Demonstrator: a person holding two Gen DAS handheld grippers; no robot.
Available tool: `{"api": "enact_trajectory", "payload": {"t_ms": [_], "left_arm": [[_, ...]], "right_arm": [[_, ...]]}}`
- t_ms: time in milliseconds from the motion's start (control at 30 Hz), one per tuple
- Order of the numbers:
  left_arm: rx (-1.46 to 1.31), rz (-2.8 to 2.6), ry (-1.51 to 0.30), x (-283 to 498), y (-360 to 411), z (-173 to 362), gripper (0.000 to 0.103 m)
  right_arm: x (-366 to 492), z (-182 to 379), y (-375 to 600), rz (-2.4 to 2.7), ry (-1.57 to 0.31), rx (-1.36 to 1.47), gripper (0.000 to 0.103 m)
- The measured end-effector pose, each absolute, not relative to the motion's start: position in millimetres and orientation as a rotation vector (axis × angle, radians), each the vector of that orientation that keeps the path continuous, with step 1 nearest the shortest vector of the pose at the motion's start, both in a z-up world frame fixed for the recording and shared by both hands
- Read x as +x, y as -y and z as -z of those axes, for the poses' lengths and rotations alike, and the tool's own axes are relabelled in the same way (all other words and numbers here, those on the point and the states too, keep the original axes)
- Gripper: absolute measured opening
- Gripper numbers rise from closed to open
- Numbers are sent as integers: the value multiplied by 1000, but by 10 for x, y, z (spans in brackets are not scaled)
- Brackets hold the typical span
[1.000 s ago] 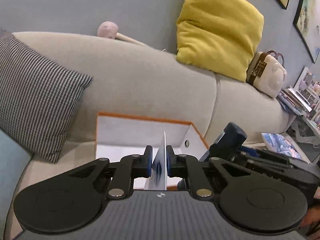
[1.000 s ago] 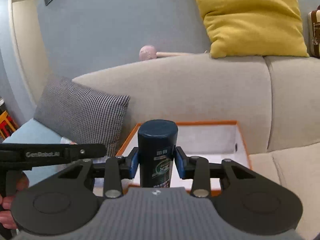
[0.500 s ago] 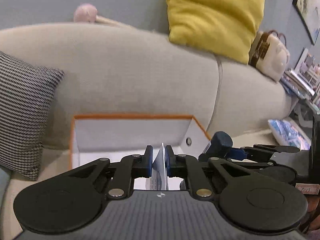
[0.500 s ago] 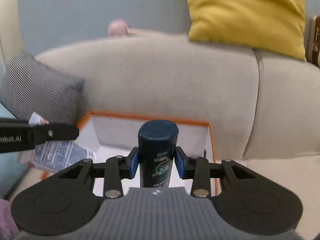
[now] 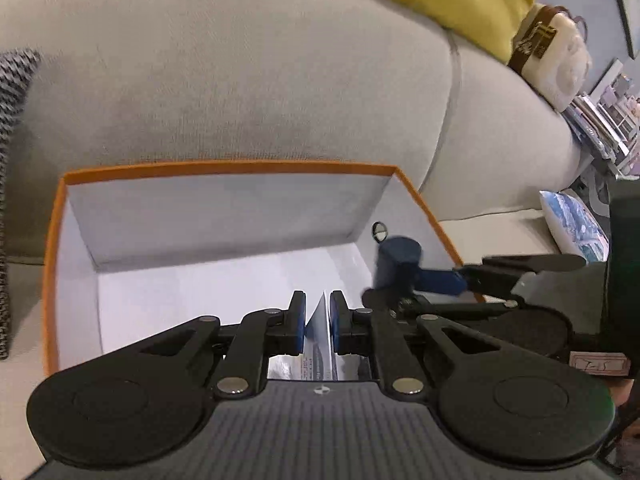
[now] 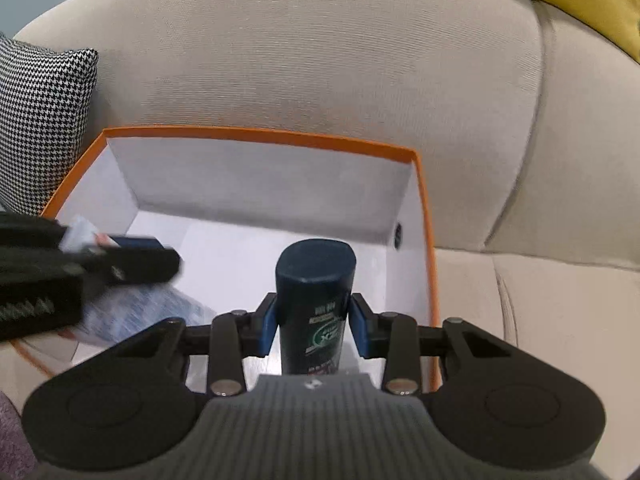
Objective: Organize rigid objects
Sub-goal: 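Lower the white bottle into the box and open the left gripper while the right releases the CLEAR bottle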
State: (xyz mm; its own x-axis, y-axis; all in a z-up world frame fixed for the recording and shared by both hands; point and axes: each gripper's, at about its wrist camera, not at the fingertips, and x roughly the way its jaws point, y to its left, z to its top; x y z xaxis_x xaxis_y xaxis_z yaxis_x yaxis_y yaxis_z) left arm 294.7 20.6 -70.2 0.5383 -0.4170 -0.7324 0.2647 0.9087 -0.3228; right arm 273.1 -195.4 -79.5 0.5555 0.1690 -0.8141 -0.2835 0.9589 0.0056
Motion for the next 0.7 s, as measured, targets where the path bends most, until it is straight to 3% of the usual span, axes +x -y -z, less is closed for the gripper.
{"api": "enact_trajectory", "payload": {"t_ms": [367,600,700], "left_arm": [[-230,420,-1039,3317,-295,1004,13],[-144,389,-996,3317,-208,973,13],[-62,384,-966,3283,-169,917,13]], "right_arm": [[3186,1130,1799,-264,-973,-234,39],[3231,1115,1818,-286,-972,-225,35],[3182,1049,1872,-305,-953,-210,38]]}}
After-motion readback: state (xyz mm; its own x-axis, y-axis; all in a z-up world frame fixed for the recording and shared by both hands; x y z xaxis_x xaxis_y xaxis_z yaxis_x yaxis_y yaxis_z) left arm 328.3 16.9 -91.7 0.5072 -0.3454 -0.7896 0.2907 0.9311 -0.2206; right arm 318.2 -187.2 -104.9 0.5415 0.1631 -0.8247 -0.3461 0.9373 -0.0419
